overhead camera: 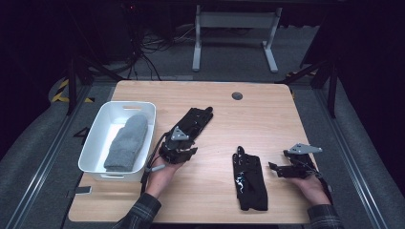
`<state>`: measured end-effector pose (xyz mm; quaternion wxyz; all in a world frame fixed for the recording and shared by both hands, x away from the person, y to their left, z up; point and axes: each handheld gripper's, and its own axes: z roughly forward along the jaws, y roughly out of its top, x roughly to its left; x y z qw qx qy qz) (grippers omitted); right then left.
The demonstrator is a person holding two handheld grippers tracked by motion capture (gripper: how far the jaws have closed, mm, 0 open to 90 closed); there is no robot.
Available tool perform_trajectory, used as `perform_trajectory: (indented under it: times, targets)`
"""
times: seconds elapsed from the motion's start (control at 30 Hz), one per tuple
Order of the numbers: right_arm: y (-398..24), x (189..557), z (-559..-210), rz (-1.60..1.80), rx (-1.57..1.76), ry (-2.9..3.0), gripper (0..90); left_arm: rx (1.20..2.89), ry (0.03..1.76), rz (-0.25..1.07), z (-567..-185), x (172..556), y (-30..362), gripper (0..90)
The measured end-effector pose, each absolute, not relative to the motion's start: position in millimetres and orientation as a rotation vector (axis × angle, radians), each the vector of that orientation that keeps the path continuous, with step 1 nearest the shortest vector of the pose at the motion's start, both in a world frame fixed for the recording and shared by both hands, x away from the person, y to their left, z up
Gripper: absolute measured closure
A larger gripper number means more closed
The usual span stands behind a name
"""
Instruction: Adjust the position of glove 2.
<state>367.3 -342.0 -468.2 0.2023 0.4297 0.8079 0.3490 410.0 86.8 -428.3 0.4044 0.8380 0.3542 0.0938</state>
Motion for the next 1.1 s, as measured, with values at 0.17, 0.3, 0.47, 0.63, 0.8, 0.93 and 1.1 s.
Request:
perform_trajectory:
  times: [0.17,0.3,0.47,0.63,0.8,0.93,1.1]
  targets:
    - [-342.0,367.3,-468.2,0.974,1.2,2.256,16.3,2.107,0.928,0.238,-427.4,436.3,76.0,89.6]
    - [-342.0,367.3,-468.2,0.975,1.199,2.256,16.3,2.151,0.946,0.261,-432.0,460.1,66.0,89.8]
    - [-342.0,367.3,-468.1,0.972,1.2,2.255,16.3,2.169,0.973,0.29,-436.9,482.6,57.9,89.8]
    - [-342.1,367.4,-468.2,0.974,1.199,2.256,16.3,2.183,0.988,0.332,-443.1,497.9,50.9,89.8]
    - [-342.0,367.3,-468.1,0.972,1.2,2.255,16.3,2.237,1.001,0.325,-455.4,506.5,45.5,90.0]
    - [-342.1,367.3,-468.2,0.972,1.2,2.255,16.3,2.225,0.992,0.296,-455.8,502.1,44.5,90.0]
    - [-342.0,367.3,-468.2,0.974,1.2,2.256,16.3,2.227,0.955,0.246,-456.6,486.0,41.5,90.0]
